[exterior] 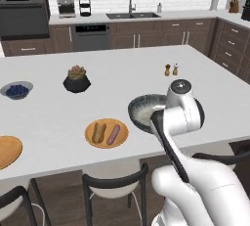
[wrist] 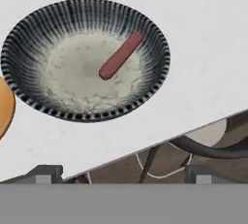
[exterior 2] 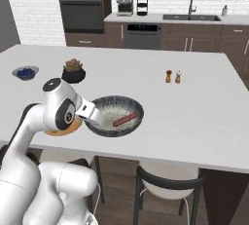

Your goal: Place one bun and one sausage from the bowl on each plate.

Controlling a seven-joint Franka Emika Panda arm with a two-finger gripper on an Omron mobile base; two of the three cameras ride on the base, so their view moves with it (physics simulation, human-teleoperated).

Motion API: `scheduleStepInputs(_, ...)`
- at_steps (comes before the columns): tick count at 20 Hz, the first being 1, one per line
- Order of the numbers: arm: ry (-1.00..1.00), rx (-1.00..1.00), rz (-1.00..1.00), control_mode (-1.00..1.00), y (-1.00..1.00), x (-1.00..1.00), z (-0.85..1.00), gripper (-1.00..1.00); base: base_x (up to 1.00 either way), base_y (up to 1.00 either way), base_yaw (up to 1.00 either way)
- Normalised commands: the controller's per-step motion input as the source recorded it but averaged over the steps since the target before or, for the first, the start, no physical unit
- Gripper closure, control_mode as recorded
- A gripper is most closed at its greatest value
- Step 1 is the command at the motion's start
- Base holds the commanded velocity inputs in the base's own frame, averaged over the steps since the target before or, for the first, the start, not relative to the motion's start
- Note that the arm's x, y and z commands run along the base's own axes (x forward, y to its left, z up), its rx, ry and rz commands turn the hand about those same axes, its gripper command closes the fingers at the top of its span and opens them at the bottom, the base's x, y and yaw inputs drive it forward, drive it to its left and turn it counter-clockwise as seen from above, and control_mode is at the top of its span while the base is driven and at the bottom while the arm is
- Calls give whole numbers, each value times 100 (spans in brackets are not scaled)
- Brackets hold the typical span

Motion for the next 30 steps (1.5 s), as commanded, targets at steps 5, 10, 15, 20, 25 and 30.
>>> scheduleStepInputs(5,15,8,-11,-100,-55,82,8,-100,0,0,0)
scheduleStepInputs(10,9,17,-9,-100,-65,90,-18,-100,0,0,0)
scheduleStepInputs(15,7,1,-10,-100,-2,81,-7,-100,0,0,0)
scheduleStepInputs(20,0,0,-9,-100,0,49,-27,-100,0,0,0)
scheduleStepInputs(25,-1,0,-4,-100,0,31,-63,-100,0,0,0)
scheduleStepInputs(30,-1,0,-4,-100,0,20,-48,-100,0,0,0)
